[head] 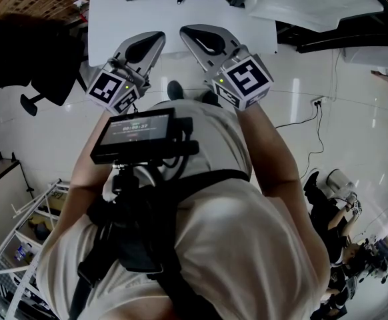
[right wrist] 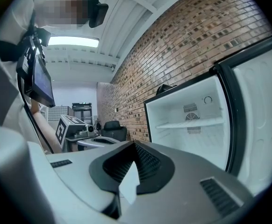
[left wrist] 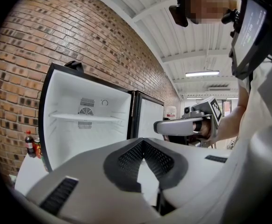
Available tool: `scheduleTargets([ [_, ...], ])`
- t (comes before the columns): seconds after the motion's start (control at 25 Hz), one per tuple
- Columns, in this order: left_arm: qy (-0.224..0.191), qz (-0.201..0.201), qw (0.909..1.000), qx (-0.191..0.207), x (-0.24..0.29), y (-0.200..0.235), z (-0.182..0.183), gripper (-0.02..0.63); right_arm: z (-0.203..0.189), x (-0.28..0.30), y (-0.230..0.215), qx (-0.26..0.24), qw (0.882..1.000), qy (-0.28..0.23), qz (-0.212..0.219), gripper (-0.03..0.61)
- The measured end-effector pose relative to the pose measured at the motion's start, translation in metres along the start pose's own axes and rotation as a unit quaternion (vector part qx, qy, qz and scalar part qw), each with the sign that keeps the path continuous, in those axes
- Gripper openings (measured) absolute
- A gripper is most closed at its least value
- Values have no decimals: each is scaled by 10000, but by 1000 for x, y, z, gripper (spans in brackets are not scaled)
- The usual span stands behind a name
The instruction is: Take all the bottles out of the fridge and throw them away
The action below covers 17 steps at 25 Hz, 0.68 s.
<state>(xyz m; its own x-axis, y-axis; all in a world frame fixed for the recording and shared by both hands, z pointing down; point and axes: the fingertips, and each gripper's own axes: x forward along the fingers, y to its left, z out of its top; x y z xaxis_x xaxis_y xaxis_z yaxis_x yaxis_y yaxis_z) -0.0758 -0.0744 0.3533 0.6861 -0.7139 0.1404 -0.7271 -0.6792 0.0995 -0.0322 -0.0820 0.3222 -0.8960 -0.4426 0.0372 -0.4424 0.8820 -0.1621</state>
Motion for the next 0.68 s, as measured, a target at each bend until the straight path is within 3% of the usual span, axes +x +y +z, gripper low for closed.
scheduleTargets([
  [0.68, 4, 20, 10000, 26, -3, -6, -2, 9, -2, -7, 5, 109, 9999, -44, -11, 3],
])
